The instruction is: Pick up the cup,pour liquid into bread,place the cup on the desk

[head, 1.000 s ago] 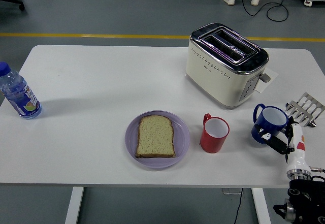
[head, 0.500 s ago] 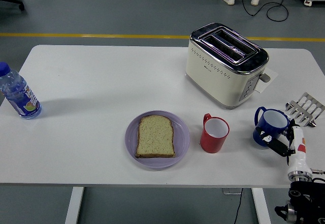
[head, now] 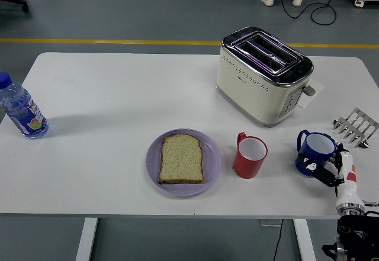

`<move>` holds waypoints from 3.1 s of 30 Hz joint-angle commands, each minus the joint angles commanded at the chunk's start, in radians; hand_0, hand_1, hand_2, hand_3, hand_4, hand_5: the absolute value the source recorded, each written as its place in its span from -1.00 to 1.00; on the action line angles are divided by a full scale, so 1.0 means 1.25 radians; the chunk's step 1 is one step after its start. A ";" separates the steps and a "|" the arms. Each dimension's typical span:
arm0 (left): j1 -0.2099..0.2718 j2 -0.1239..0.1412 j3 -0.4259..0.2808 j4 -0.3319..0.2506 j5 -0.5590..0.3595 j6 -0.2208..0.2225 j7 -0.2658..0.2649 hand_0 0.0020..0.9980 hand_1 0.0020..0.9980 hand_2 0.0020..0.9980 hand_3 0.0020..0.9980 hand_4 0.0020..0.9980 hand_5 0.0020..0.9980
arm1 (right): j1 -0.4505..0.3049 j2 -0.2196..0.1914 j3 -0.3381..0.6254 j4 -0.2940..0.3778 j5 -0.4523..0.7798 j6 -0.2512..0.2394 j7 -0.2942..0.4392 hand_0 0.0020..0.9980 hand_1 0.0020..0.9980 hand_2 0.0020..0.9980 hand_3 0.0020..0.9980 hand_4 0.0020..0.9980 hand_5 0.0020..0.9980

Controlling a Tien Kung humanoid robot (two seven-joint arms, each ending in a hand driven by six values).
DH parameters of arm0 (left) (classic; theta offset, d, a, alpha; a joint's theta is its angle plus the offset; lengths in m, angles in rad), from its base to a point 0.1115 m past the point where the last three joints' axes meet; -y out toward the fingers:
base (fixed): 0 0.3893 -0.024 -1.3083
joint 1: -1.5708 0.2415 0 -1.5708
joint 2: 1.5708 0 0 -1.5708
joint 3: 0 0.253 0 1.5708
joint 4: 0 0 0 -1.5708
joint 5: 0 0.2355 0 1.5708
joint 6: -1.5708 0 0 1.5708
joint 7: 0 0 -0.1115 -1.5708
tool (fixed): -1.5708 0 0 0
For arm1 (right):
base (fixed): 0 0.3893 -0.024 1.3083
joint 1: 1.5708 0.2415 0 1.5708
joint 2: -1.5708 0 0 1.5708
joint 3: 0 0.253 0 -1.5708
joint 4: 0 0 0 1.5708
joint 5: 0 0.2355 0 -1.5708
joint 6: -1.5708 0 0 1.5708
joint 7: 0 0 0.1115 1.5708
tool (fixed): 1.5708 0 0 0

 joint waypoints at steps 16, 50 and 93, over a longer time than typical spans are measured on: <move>-0.007 0.001 -0.012 -0.001 0.005 0.000 0.000 0.27 0.30 0.31 0.01 -0.52 0.71 | 0.002 0.004 0.020 0.001 -0.052 0.016 -0.018 0.63 0.34 0.65 0.96 0.86 -0.79; -0.010 0.002 -0.017 -0.001 0.011 0.000 0.001 0.27 0.29 0.31 0.01 -0.53 0.70 | -0.067 -0.020 0.111 0.225 -0.151 -0.015 -0.027 0.87 0.63 0.85 0.97 0.86 -0.84; -0.006 0.001 -0.008 0.000 0.010 -0.001 0.000 0.27 0.29 0.31 0.01 -0.52 0.71 | -0.124 0.032 0.496 0.382 0.691 0.292 -0.252 0.35 0.17 0.26 0.18 0.11 -0.70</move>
